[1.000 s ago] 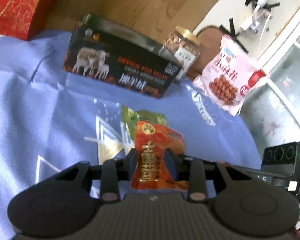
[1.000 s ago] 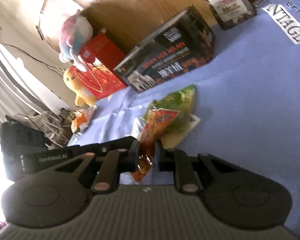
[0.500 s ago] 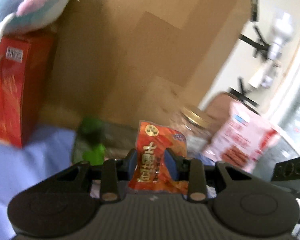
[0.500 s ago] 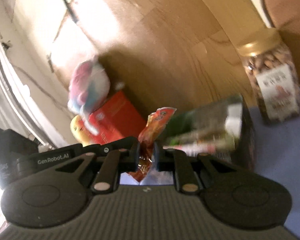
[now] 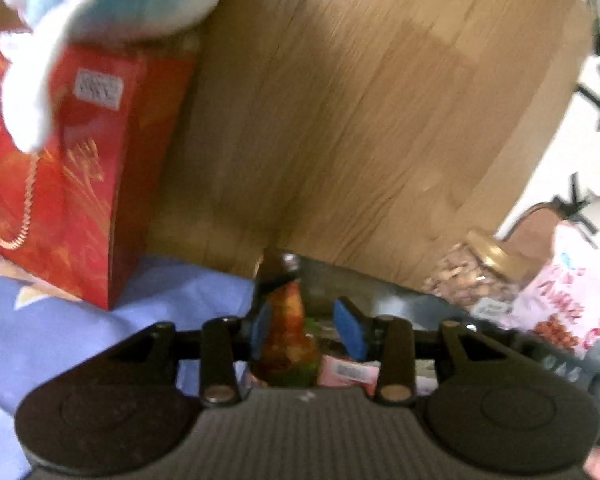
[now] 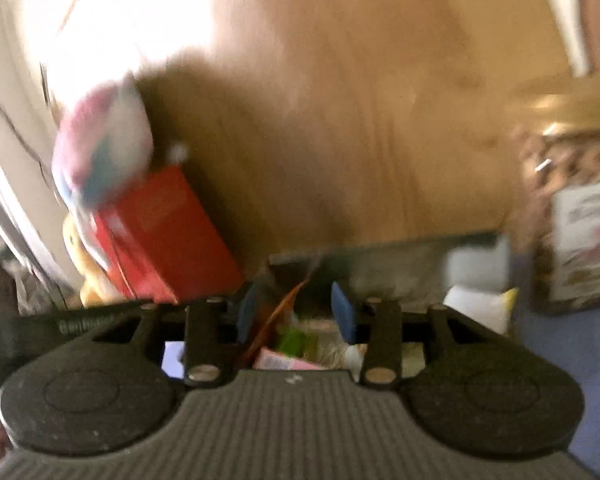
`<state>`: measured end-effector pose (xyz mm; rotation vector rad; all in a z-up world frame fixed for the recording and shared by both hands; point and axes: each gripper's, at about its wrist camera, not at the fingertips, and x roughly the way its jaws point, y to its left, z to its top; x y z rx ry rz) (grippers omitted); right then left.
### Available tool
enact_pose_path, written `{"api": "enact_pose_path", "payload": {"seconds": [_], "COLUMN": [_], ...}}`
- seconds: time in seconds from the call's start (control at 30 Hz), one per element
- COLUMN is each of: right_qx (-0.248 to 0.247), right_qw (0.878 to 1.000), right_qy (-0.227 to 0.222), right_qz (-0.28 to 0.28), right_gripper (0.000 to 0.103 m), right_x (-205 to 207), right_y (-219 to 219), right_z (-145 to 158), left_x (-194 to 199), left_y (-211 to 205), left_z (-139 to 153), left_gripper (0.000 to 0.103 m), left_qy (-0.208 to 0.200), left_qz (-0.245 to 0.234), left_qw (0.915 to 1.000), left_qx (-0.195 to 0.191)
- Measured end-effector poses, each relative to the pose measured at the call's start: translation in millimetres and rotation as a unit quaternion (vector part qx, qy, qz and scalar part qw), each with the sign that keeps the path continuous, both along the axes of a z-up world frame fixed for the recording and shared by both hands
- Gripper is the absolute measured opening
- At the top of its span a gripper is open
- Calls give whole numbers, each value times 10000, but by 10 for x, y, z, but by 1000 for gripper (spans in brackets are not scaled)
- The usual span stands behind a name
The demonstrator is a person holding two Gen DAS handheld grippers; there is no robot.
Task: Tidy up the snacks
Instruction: 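Carry the orange packet into the black tin box and release, then grasp the green packet with the left tool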
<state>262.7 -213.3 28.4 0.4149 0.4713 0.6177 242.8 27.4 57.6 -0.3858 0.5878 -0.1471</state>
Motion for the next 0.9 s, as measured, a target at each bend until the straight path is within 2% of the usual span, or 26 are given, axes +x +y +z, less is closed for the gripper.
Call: {"api": "enact_pose_path", "payload": {"seconds": [0.07,0.17,0.33,0.4,0.43,0.5,0.57,0.63,0.67,0.7,0.9], "right_qx": [333,429,-16,75,216,282,306,488,522,548,524], "right_qw": [9994,9983,9950,9896,9893,9905,9899,9868,9863,9860,9861], "right_qy": [-47,353,992,1422,1428,1342,1383,1543,1566,1575,1537], "right_qz": [13,149,-147,-205,-199,-101,1,34,46,51,337], "right_gripper": [45,45,45,44,41,40,34,28,28,28,29], "right_x": [-248,-569,-907,-927,-954,-1006,-1009,-961,-956,-959,-1090], "right_y": [-308,-663,-956,-1014,-1022,-1007,-956,-883,-866,-873,-817], "right_z": [17,-169,-630,-804,-865,-906,-924,-947,-952,-959,-911], "left_x": [-250,-559,-693,-691,-689,-735,-727,-720,-750,-767,-944], "left_y": [-15,-154,-446,-507,-528,-523,-513,-536,-529,-551,-486], "left_z": [66,0,-480,-639,-712,-765,-813,-869,-881,-902,-898], "left_gripper": [36,37,40,40,40,44,41,30,20,21,20], "left_qy": [-161,-55,928,1338,1487,1418,1551,1654,1657,1645,1574], "left_qz": [-211,-601,-1138,-1159,-1219,-1182,-1228,-1298,-1290,-1249,-1150], "left_qw": [9995,9980,9881,9822,9781,9773,9698,9627,9639,9664,9672], "left_qx": [-150,-199,-467,-621,-802,-1042,-1426,-1703,-1639,-1532,-1629]}}
